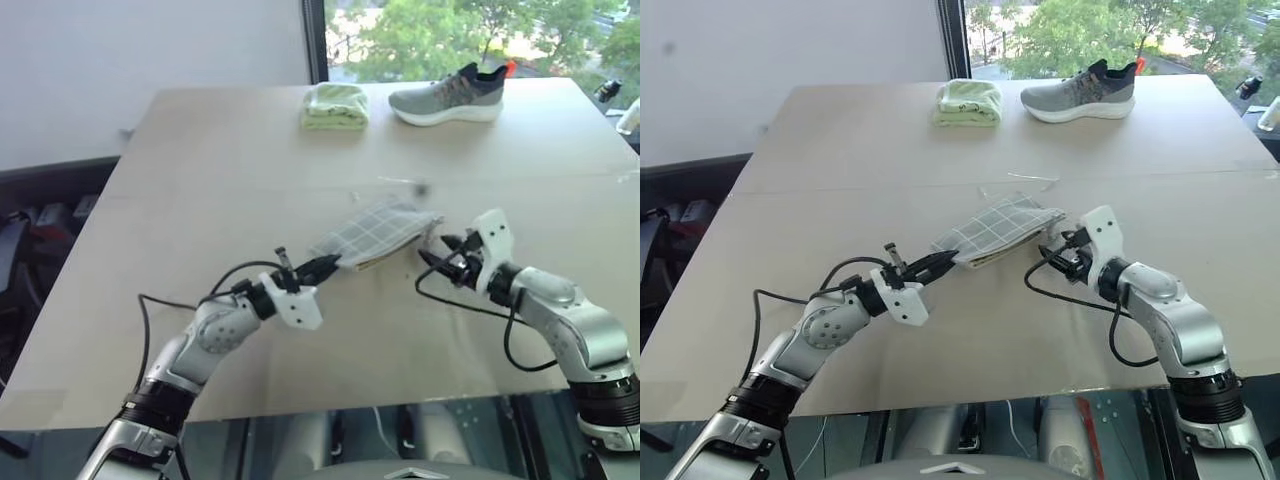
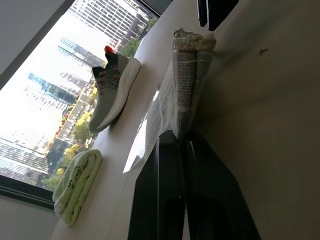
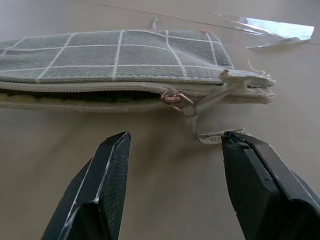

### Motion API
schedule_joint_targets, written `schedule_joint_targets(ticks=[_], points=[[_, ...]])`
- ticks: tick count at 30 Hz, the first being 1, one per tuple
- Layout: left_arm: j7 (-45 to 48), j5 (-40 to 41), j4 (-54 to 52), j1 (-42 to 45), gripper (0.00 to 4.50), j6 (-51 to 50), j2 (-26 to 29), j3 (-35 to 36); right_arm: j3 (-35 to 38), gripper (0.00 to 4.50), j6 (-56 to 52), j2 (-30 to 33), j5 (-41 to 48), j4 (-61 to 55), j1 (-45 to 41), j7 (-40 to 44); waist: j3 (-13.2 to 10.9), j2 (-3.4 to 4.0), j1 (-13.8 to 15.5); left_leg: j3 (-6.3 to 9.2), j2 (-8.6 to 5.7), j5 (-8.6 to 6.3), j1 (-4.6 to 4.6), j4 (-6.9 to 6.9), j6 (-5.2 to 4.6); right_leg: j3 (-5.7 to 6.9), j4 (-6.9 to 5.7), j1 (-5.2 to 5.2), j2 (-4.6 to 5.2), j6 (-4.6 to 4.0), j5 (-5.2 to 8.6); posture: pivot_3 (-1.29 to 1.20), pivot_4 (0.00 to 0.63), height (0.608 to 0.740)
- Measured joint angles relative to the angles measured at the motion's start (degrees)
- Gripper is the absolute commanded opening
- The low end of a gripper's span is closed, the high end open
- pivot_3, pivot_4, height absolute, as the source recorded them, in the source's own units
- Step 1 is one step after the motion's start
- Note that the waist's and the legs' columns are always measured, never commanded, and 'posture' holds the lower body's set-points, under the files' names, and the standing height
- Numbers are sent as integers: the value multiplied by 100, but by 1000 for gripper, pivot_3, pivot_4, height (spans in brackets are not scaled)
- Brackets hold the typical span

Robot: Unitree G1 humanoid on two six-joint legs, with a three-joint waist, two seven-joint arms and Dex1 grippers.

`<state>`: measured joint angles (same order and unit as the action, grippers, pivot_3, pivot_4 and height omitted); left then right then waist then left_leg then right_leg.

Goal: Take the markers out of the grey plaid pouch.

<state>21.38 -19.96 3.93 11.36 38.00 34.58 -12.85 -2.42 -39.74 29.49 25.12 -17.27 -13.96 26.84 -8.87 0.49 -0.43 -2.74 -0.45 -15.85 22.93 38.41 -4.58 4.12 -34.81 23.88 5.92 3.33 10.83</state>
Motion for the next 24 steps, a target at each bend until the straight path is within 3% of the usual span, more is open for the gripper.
schedule_joint_targets(ticks=[12,15,19,20,24], points=[[108,113,-313,-79,0,-214,-55,107,-249,2998,494,-698,-806,1039,-503,-408,-6,-10,25,-5,-4,15,3,4,27,-1,1,0,-1,0,-1,0,150,740],[117,124,-357,-110,0,-247,-54,114,-160,2212,693,-836,-844,1230,-520,-431,-6,-10,27,-5,-4,15,3,3,27,-1,1,-1,-2,0,-1,0,150,740],[125,125,-388,-197,0,-272,-53,127,-91,287,872,-875,-853,1263,-520,-356,-6,-10,20,-5,-4,15,2,4,27,-1,-1,-1,-2,0,-1,0,150,740],[125,125,-389,-215,0,-274,-53,138,-85,79,888,-883,-856,1263,-520,-338,-6,-10,18,-5,-3,16,1,4,26,-1,-2,-1,-2,0,-1,0,150,740],[125,125,-420,-261,0,-307,-53,163,-78,79,914,-888,-861,1263,-519,-283,-6,-10,14,-5,-3,16,0,4,27,-2,-6,-1,-3,0,-1,0,150,740]])
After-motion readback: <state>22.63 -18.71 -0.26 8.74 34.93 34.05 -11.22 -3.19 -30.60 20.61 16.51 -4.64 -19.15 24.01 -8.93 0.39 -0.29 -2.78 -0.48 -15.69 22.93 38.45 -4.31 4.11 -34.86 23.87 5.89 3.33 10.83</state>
